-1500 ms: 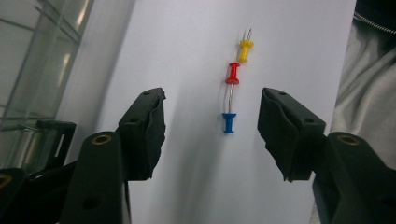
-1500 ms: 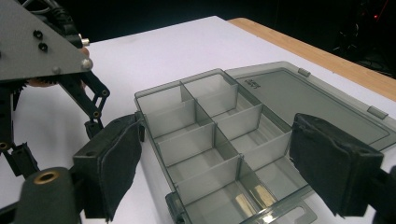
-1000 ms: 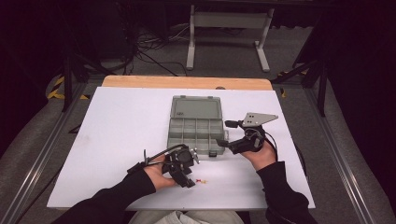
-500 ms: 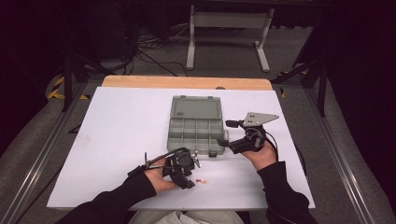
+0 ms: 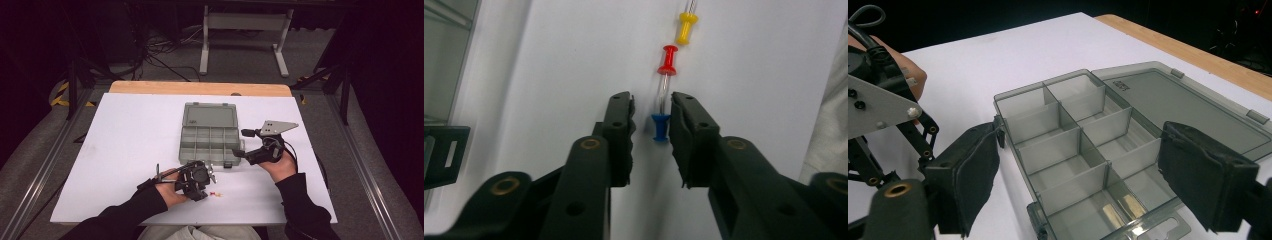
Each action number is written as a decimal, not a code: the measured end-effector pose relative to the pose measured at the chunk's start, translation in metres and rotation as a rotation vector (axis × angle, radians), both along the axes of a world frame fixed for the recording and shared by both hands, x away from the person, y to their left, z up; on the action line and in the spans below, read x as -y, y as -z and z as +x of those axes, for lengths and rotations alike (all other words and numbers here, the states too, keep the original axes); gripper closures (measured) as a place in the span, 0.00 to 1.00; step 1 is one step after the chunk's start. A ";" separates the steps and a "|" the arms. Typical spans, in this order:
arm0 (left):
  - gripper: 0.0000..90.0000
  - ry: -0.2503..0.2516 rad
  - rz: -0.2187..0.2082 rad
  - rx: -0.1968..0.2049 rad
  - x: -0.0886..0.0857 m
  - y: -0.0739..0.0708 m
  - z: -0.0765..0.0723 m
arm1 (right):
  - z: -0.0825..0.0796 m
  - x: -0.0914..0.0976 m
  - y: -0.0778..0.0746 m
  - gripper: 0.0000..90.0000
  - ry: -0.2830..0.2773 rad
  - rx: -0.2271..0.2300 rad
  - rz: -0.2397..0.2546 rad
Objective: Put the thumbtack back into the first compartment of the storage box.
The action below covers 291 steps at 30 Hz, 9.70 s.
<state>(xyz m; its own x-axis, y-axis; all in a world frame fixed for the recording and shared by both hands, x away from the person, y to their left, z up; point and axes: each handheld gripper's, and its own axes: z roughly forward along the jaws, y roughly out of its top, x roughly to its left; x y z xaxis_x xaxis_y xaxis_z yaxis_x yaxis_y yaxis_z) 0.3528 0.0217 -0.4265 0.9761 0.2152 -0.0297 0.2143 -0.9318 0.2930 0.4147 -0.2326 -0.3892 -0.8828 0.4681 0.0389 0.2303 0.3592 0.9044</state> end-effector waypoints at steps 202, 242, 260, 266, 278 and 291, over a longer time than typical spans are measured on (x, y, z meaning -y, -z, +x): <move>0.26 -0.164 -0.326 -0.008 -0.047 -0.079 0.094 | 0.002 0.004 0.005 0.16 0.013 0.002 -0.003; 0.35 0.020 -0.249 -0.087 -0.010 -0.025 0.038 | 0.002 0.003 0.005 0.16 0.008 0.005 -0.002; 0.41 0.078 -0.183 -0.106 0.004 -0.006 0.021 | 0.002 0.003 0.005 0.16 0.008 0.003 -0.004; 0.46 0.087 -0.149 -0.089 0.010 -0.002 0.016 | 0.002 0.003 0.005 0.15 0.006 0.001 -0.001; 0.64 0.120 -0.101 -0.065 0.016 0.002 0.012 | 0.002 0.003 0.006 0.15 0.003 -0.003 -0.001; 0.91 0.123 -0.084 -0.015 0.016 0.003 0.008 | 0.002 0.002 0.006 0.15 -0.006 -0.005 -0.009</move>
